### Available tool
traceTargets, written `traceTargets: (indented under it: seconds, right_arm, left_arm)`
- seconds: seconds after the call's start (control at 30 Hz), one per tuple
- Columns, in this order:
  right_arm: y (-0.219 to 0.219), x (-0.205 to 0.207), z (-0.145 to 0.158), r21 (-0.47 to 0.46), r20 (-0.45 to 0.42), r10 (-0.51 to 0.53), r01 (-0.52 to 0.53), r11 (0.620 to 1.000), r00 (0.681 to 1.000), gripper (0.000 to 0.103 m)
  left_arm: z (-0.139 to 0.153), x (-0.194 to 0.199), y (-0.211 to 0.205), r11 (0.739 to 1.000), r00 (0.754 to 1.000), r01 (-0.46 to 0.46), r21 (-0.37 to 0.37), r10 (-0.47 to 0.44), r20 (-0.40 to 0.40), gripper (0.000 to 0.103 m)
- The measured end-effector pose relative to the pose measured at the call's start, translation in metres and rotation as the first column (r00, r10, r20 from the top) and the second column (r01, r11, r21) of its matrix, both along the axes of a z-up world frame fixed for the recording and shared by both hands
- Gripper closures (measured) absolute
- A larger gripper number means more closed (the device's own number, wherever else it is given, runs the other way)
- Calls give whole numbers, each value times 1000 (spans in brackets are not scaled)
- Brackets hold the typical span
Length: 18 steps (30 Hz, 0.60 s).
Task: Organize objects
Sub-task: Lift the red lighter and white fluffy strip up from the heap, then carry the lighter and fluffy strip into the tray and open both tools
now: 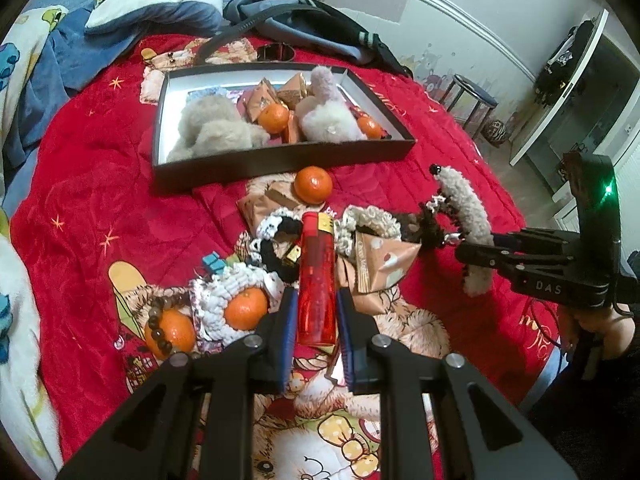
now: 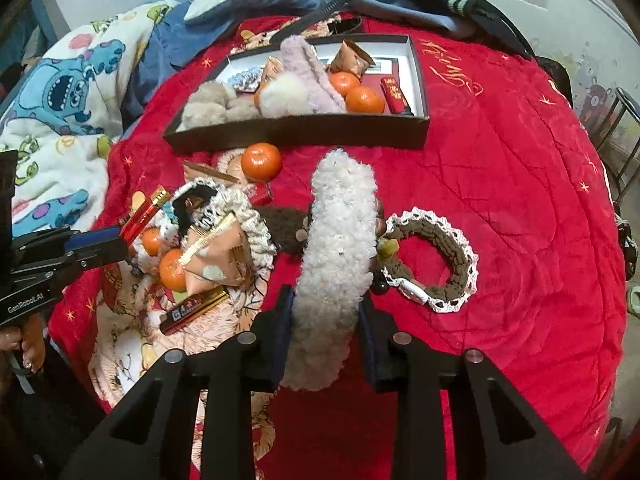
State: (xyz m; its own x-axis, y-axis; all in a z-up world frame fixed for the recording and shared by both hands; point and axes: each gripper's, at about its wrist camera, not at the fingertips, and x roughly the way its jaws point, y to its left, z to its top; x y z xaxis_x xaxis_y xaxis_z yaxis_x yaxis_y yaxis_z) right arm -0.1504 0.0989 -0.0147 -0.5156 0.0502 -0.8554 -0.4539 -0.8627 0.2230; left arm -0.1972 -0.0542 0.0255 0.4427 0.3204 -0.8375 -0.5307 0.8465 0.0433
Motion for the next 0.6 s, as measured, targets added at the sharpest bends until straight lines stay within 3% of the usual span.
traceTargets:
  seconds: [0.4, 0.6]
  right_arm:
    - [10, -2, 17, -23, -63, 8, -9, 1000, 998, 75]
    - [23, -14, 37, -26, -114, -1, -2, 1000, 993, 75]
  left_arm:
    - [26, 13, 14, 1000, 999, 10, -2, -9, 41, 84]
    - [48, 28, 28, 999, 998, 20, 32, -22, 67, 84]
